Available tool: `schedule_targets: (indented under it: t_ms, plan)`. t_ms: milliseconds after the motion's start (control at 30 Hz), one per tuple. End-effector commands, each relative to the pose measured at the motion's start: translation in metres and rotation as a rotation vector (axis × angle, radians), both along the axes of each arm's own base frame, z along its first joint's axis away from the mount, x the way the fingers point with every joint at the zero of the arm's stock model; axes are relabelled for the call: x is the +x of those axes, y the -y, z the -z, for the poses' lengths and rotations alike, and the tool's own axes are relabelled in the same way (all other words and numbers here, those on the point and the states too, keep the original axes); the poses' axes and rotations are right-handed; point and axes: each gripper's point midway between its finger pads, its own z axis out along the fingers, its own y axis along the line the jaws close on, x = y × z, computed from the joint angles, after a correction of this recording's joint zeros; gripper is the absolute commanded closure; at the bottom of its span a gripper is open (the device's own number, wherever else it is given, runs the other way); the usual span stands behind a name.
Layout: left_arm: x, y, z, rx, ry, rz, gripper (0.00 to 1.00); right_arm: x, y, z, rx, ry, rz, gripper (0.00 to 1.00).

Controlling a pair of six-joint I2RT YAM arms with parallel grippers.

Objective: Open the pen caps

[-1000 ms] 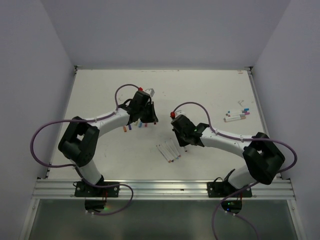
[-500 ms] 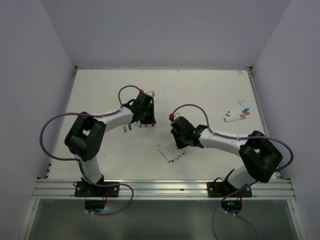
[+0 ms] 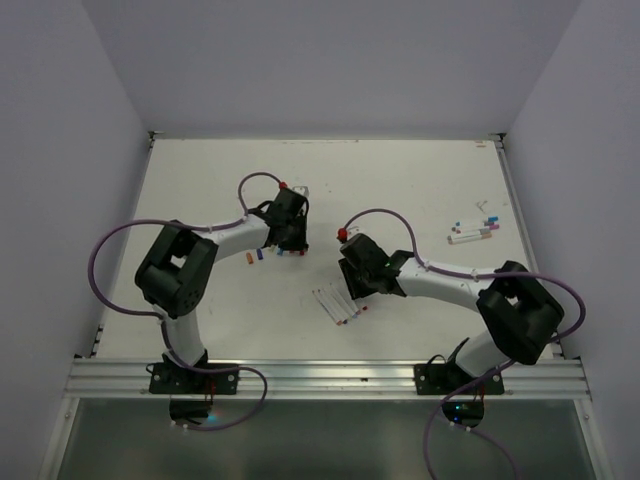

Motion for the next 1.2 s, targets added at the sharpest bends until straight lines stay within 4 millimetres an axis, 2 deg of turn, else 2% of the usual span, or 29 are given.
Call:
schedule_targets:
  t_ms: [0, 100, 233, 267, 400, 567, 667, 733, 767, 800, 867, 900, 967, 1000, 1067, 1100, 1133, 1167]
  plan:
    - [0.010, -0.005, 0.000, 0.062, 0.035, 0.003, 1.00, 0.012, -0.004, -0.029, 0.040, 0.076, 0.036, 0.60]
    - [0.012, -0.007, 0.003, 0.083, 0.034, 0.001, 0.94, 0.017, 0.002, -0.050, 0.045, 0.115, 0.056, 0.55]
    - [0.015, -0.009, 0.006, 0.102, 0.034, -0.001, 0.76, 0.021, 0.009, -0.074, 0.065, 0.146, 0.072, 0.54]
    - [0.016, -0.009, 0.005, 0.102, 0.038, -0.001, 0.74, 0.023, 0.011, -0.082, 0.079, 0.161, 0.082, 0.54]
    - [0.018, -0.011, 0.003, 0.110, 0.048, -0.008, 0.70, 0.025, 0.019, -0.093, 0.093, 0.176, 0.099, 0.53]
    - [0.023, -0.012, -0.010, 0.111, 0.084, -0.016, 0.64, 0.028, 0.038, -0.094, 0.075, 0.177, 0.151, 0.52]
    - [0.026, -0.013, -0.026, 0.098, 0.120, -0.025, 0.63, 0.034, 0.059, -0.088, 0.084, 0.134, 0.248, 0.50]
    - [0.028, -0.009, -0.046, 0.065, 0.159, -0.020, 0.61, 0.039, 0.072, -0.081, 0.099, 0.106, 0.308, 0.50]
    - [0.030, -0.008, -0.054, 0.050, 0.177, -0.020, 0.60, 0.046, 0.087, -0.078, 0.094, 0.102, 0.370, 0.50]
    - [0.031, -0.003, -0.072, 0.014, 0.214, -0.012, 0.60, 0.051, 0.095, -0.078, 0.093, 0.105, 0.411, 0.50]
    - [0.031, 0.001, -0.090, -0.027, 0.249, -0.002, 0.58, 0.061, 0.116, -0.074, 0.090, 0.093, 0.497, 0.50]
    - [0.031, 0.006, -0.110, -0.073, 0.288, 0.011, 0.57, 0.064, 0.120, -0.073, 0.104, 0.078, 0.527, 0.50]
    - [0.028, 0.010, -0.129, -0.117, 0.324, 0.028, 0.55, 0.074, 0.141, -0.070, 0.103, 0.067, 0.613, 0.51]
    - [0.026, 0.012, -0.147, -0.155, 0.357, 0.042, 0.54, 0.077, 0.148, -0.068, 0.102, 0.064, 0.649, 0.51]
    - [0.019, 0.015, -0.160, -0.194, 0.377, 0.071, 0.54, 0.087, 0.168, -0.062, 0.101, 0.046, 0.729, 0.51]
    - [0.014, 0.017, -0.179, -0.232, 0.414, 0.088, 0.53, 0.090, 0.174, -0.060, 0.113, 0.038, 0.763, 0.51]
    - [0.008, 0.016, -0.179, -0.243, 0.414, 0.094, 0.53, 0.098, 0.186, -0.059, 0.142, 0.033, 0.807, 0.51]
    - [0.004, 0.015, -0.186, -0.263, 0.432, 0.102, 0.53, 0.100, 0.193, -0.050, 0.138, 0.011, 0.833, 0.51]
